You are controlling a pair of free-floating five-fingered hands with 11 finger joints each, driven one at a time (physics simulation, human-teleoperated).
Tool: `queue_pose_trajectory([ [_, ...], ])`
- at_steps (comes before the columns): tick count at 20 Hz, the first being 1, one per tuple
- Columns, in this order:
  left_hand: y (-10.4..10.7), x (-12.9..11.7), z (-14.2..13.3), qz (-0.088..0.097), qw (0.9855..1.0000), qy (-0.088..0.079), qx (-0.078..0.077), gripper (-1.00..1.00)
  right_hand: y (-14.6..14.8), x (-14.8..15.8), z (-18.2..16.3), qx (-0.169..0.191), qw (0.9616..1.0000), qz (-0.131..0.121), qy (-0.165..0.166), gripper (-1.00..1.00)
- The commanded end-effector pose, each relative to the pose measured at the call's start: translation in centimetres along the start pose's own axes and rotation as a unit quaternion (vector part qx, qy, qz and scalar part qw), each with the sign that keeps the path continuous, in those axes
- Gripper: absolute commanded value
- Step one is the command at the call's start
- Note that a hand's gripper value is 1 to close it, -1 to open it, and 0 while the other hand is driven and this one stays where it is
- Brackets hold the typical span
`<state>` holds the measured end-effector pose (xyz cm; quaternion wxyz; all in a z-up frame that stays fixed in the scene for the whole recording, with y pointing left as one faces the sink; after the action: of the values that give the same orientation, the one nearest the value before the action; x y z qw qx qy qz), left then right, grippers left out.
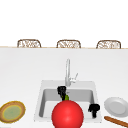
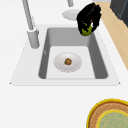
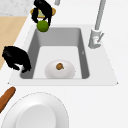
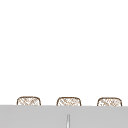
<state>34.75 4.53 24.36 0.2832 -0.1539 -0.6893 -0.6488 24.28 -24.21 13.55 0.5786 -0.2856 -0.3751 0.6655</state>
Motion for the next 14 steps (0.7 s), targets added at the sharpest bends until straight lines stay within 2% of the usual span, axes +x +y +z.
queue_pose_trajectory([
  [1, -1.6, -2.3, -1.9, 0.001, 0.9999, 0.005, 0.011, 1.00, 0.0, 0.0, 0.0, 0.000, 1.0000, 0.000, 0.000, 0.00],
  [3, -2.9, -3.7, -2.8, 0.002, 0.9999, 0.002, 0.015, 1.00, 0.0, 0.0, 0.0, 0.000, 1.0000, 0.000, 0.000, 0.00],
  [12, -8.0, -9.6, -8.0, 0.002, 0.9999, -0.004, 0.014, 1.00, 0.0, 0.0, 0.0, 0.000, 1.0000, 0.000, 0.000, 0.00],
  [14, -8.4, -11.7, -8.4, -0.002, 0.9996, -0.003, 0.028, 1.00, 0.0, 0.0, 0.0, 0.000, 1.0000, 0.000, 0.000, 0.00],
])
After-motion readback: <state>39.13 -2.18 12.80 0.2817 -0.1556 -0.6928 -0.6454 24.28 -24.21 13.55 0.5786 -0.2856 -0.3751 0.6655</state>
